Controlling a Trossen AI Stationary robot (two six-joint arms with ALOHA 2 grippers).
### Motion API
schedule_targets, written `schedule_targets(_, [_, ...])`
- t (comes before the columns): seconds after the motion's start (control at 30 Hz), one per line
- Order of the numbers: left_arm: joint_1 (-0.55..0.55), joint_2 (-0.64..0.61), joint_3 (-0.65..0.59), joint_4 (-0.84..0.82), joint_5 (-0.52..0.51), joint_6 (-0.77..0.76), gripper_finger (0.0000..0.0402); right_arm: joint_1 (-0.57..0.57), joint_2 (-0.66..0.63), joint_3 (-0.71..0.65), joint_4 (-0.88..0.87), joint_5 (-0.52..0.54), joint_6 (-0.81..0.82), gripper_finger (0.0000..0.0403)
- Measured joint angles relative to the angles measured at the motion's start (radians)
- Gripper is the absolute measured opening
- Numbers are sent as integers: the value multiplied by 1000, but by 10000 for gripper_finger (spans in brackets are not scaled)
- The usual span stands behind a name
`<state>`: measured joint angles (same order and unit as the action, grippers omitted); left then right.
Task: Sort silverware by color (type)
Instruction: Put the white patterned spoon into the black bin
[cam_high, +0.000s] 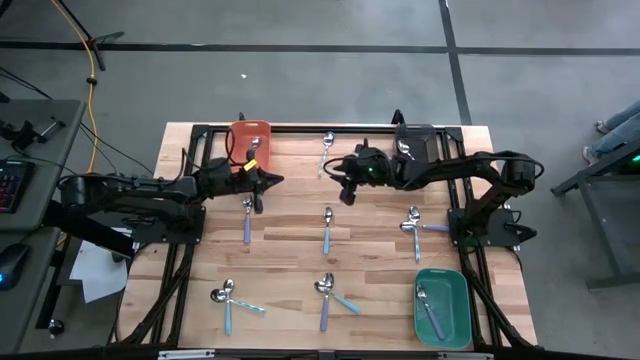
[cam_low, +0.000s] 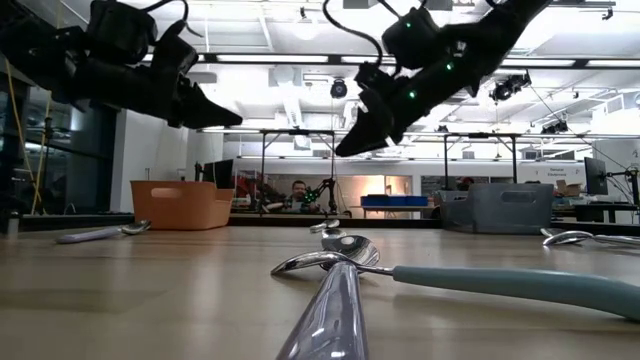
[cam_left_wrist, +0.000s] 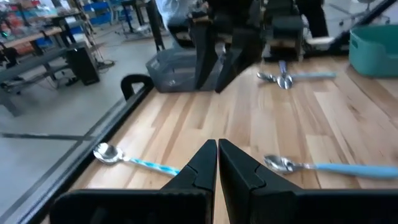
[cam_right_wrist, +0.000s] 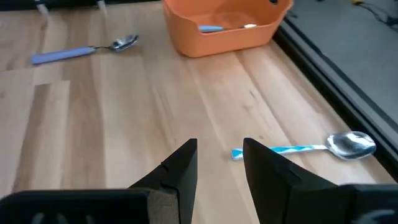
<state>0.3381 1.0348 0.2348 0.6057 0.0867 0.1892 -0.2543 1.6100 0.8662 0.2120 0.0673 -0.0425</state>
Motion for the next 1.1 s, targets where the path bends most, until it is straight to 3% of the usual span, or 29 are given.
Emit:
schedule_targets(0.83, [-97, 0, 0, -86, 0, 76, 7, 147, 0, 10, -251, 1, 47, 113])
schedule_targets(1.1, [-140, 0, 0, -119, 15, 59, 7, 228, -9, 10, -412, 0, 124, 53])
